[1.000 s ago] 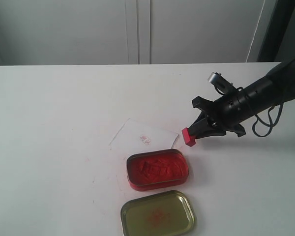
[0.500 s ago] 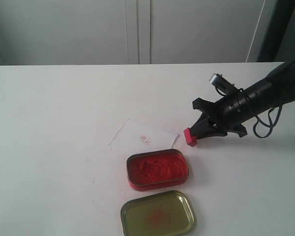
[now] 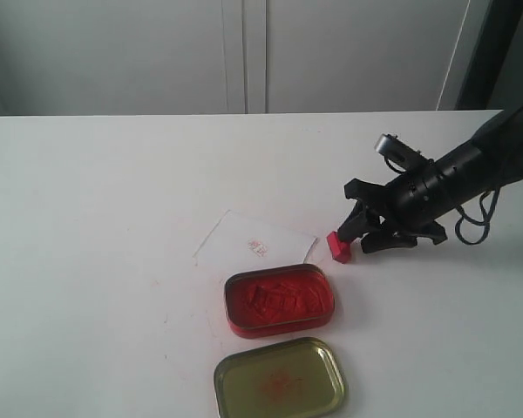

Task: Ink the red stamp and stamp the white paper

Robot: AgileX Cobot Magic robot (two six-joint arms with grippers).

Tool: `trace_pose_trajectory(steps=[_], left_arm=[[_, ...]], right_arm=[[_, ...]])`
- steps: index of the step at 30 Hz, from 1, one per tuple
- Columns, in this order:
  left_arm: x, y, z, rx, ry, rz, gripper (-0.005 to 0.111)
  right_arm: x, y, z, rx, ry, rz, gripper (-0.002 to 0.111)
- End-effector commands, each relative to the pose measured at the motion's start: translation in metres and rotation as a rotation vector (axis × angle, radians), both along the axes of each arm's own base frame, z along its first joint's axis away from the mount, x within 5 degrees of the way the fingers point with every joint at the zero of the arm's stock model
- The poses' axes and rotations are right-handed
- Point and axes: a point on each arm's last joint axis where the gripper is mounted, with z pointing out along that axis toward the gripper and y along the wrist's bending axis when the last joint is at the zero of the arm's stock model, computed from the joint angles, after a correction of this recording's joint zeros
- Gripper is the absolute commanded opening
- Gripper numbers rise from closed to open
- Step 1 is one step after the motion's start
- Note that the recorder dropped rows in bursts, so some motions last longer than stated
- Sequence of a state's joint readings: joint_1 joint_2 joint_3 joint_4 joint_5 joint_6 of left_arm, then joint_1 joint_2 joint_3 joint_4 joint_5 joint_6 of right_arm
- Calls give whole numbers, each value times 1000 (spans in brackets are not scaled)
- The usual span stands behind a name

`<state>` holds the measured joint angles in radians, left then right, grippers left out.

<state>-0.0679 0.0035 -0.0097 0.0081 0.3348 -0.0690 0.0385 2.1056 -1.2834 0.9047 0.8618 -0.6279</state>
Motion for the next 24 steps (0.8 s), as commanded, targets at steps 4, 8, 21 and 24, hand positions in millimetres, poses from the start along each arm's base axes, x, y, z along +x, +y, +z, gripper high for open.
trace_pose_trajectory(steps=[4, 8, 21, 24], left_arm=[[-1, 0, -4, 0, 23, 0, 0], [-1, 0, -4, 0, 23, 0, 0], [-1, 0, -4, 0, 23, 0, 0], [-1, 0, -4, 0, 23, 0, 0]], right_arm=[[5, -34, 11, -27, -44, -92, 45], [6, -53, 30, -41, -101, -140, 45], [-13, -83, 70, -377, -102, -171, 0], [-19, -87, 79, -431, -96, -194, 0]])
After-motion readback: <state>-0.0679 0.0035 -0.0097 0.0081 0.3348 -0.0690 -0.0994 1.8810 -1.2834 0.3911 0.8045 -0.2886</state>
